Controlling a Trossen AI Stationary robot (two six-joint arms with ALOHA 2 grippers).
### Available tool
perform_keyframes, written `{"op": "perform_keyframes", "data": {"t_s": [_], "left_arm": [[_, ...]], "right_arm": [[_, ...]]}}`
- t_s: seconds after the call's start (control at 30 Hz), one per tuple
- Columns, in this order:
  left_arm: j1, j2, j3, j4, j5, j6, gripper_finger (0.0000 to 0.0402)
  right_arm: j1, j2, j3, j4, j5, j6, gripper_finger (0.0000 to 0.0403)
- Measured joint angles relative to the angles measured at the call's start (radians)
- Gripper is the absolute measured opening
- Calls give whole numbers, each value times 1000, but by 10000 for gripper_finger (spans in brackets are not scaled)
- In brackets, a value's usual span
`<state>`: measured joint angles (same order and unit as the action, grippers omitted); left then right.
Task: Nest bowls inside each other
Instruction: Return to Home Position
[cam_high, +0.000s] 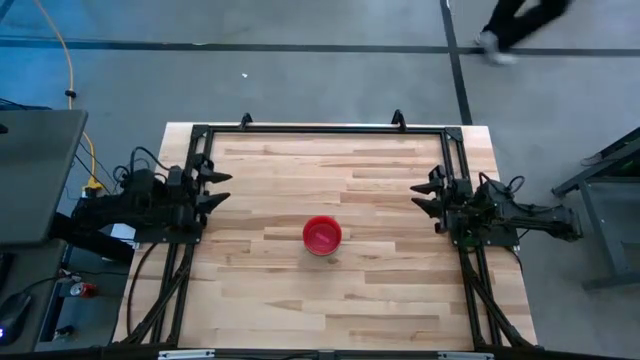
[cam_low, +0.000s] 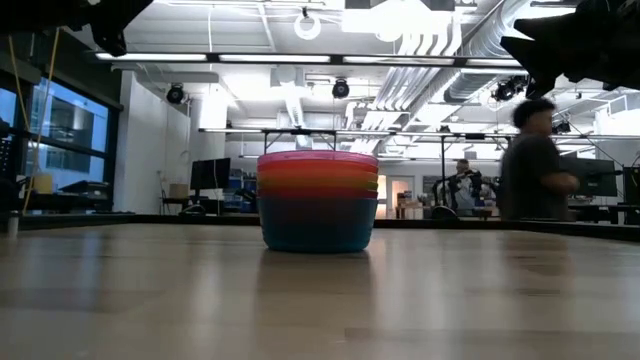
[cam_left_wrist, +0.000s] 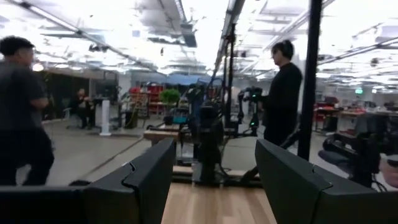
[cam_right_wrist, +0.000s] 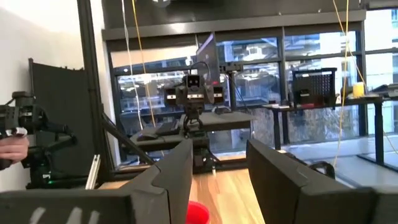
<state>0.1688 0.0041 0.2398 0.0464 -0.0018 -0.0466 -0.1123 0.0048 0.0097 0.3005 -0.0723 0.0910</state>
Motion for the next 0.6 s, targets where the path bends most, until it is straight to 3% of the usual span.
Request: {"op": "perform_keyframes", "data": {"t_s": [0.23,0.47,0.6], "left_arm": [[0,0,-3,5,56,14,216],[0,0,-227,277,41,-5,216],[0,4,-227,292,35,-10,216]], "right_arm": [[0,0,0,-3,0,-8,144],[0,0,0,-2,0,-12,144],[0,0,0,1,0,10,144]]}}
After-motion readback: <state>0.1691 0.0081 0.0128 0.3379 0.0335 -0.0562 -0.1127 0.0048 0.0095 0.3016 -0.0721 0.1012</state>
